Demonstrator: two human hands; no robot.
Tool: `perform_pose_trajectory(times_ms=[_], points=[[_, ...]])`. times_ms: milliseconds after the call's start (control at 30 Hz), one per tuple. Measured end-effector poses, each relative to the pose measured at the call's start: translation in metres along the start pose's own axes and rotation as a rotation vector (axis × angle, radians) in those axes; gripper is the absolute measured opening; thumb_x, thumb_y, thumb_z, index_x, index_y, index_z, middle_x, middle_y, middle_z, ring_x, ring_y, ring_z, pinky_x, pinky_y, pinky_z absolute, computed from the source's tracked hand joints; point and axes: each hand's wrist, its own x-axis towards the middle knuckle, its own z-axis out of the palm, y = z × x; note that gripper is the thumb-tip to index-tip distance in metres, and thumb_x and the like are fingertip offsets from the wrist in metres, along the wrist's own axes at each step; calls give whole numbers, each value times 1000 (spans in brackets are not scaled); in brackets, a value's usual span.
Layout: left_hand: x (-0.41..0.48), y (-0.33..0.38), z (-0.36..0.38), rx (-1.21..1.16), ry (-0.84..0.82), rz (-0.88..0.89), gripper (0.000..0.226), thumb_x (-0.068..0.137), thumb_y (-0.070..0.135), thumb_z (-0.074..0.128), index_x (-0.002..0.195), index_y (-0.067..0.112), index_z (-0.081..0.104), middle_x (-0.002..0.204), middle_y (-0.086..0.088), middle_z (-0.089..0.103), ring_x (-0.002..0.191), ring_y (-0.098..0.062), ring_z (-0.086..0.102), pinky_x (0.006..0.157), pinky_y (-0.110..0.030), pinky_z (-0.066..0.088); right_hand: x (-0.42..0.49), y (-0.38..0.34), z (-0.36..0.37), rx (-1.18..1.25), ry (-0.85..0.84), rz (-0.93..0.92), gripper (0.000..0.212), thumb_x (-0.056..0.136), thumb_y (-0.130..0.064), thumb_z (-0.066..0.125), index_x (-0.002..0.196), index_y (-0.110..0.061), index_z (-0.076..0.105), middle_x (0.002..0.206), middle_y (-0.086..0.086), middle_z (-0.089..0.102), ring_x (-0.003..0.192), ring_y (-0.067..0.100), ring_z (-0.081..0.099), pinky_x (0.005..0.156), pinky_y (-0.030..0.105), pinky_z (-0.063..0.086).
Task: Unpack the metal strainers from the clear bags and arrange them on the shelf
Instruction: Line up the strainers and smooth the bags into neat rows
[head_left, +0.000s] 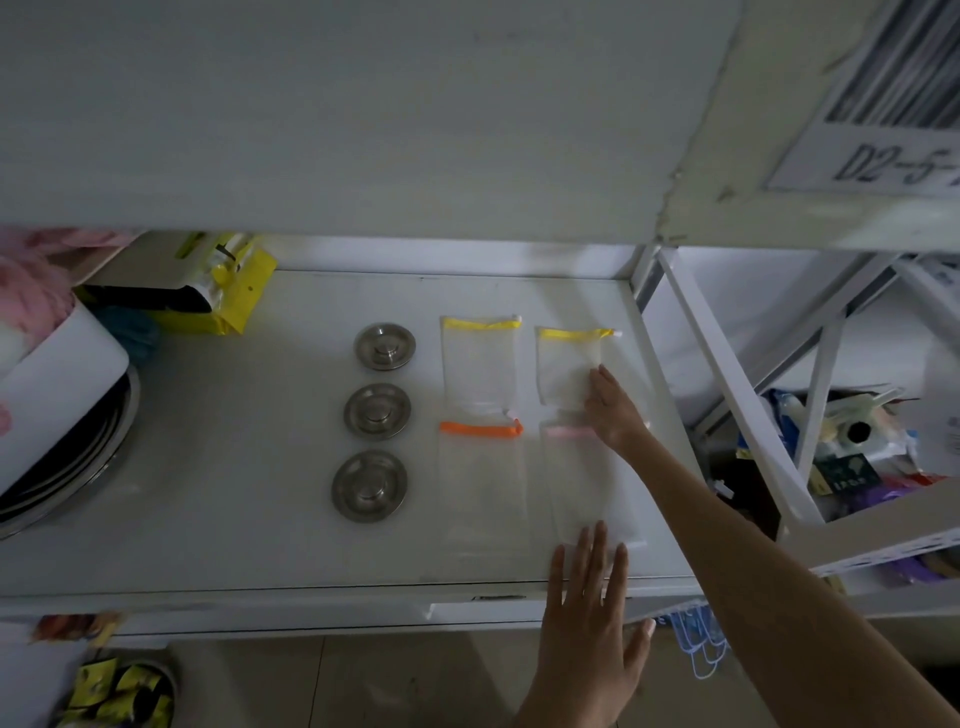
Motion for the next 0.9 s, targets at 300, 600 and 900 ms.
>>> perform_pose_trajectory(times_ms=[300, 600, 900], points=[[0, -9, -3, 26, -11, 24, 73, 97, 63, 24, 154, 19, 32, 164, -7, 23, 149, -22, 19, 115, -42, 12, 3, 0, 2, -67, -15, 33, 50, 96, -13, 38, 145, -6, 31, 160, 9, 16, 145, 28, 22, 120, 40, 19], [2, -12, -5, 29, -89, -1, 75, 98, 63, 16, 151, 16, 38, 161, -7, 32, 148, -21, 21, 114, -42, 11, 5, 4, 3, -113, -19, 17, 49, 97, -12, 36, 145, -6, 31, 160, 12, 15, 146, 28, 19, 120, 38, 18], [3, -11, -10, 10, -117, 7, 76, 97, 60, 10, 150, 14, 41, 158, -8, 36, 144, -23, 35, 112, -44, 16, 2, 2, 2, -89, -2, 7, 49, 97, -11, 37, 145, -5, 31, 161, 12, 8, 145, 30, 20, 119, 40, 21]])
